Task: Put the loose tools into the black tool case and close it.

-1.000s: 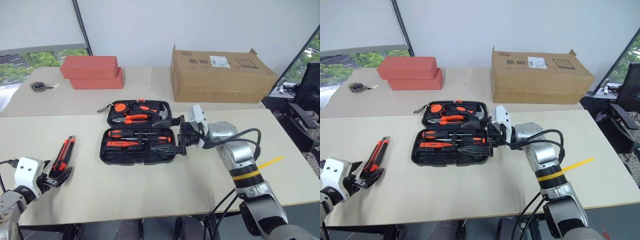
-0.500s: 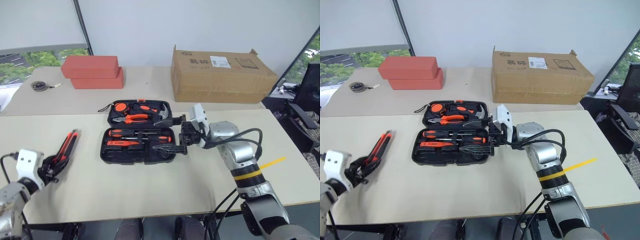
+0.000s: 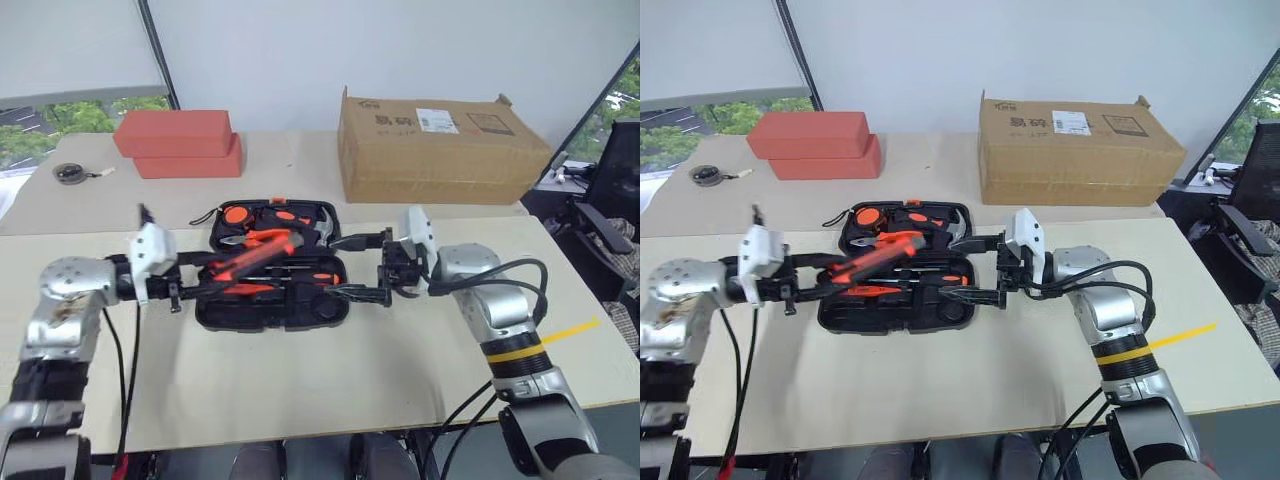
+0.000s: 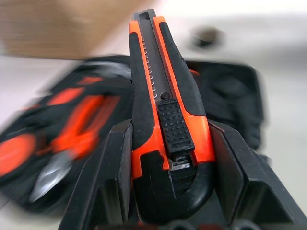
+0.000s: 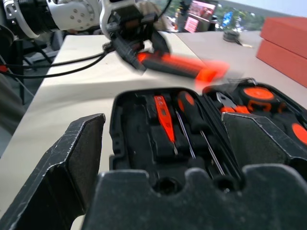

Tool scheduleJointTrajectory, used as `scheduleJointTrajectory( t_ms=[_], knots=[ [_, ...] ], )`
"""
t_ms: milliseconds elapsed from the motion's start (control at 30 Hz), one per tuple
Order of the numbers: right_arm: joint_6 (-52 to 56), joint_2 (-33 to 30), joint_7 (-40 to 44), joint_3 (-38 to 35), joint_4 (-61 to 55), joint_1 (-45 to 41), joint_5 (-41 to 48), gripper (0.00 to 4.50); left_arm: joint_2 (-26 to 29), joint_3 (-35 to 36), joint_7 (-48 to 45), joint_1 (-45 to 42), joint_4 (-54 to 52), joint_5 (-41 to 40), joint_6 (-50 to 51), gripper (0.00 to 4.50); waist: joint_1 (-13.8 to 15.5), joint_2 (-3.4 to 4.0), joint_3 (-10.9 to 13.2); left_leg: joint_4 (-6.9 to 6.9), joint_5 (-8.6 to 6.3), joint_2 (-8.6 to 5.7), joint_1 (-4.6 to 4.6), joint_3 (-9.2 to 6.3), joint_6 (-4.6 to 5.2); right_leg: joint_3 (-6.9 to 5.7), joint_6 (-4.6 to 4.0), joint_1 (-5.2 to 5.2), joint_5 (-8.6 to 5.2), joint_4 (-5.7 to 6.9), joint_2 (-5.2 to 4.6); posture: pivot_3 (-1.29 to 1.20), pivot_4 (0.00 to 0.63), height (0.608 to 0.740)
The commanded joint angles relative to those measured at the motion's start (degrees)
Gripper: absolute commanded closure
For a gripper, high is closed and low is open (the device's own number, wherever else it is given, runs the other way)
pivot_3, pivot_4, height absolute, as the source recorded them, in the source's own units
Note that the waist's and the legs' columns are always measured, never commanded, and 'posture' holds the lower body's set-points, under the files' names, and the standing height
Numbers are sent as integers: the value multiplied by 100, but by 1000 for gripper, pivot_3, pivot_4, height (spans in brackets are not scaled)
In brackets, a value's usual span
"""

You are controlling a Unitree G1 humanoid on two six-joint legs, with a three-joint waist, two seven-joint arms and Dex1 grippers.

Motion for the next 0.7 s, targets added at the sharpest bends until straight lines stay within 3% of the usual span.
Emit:
scheduleJointTrajectory(
  t_ms=[33, 267, 467, 533, 567, 700],
  knots=[
    [31, -123, -180, -257, -398, 56, 80, 0, 165, -524, -702, -596, 816, 449, -962, 2702, 1, -1, 0, 0, 0, 0, 0, 0, 0, -1, 0, 0, 0, 0, 0, 0, 150, 713],
    [110, -213, -395, -333, -682, 255, 111, 0, 359, -1538, -750, -1332, 1952, 469, -1882, 2702, 19, -1, 0, 1, -1, -1, -12, -3, 2, 2, 1, -6, -1, -5, -1, 0, 150, 713],
    [109, -233, -468, -337, -742, 284, 129, 0, 416, -1950, -750, -1581, 2308, 283, -1986, 2702, 31, -1, 0, 2, 0, -2, -15, -8, 3, 1, 3, -7, -2, -2, -1, 0, 150, 713],
    [96, -225, -468, -318, -715, 259, 123, 0, 521, -2130, -750, -1600, 2289, 186, -1823, 1702, 30, -1, 0, 5, 0, -2, -15, -8, 3, 1, 3, -7, -2, 0, -2, 0, 150, 713],
    [89, -218, -468, -310, -702, 246, 119, 0, 556, -2186, -750, -1607, 2276, 131, -1771, 1517, 28, -1, 0, 6, 0, -2, -15, -9, 3, 2, 4, -7, -2, 1, -2, 0, 150, 713],
    [78, -195, -456, -279, -668, 210, 114, 0, 522, -2038, -750, -1614, 2271, -108, -1782, 53, 26, -1, 0, 6, 0, -1, -15, -11, 3, 2, 4, -8, -3, 1, -1, 0, 150, 713]
  ],
)
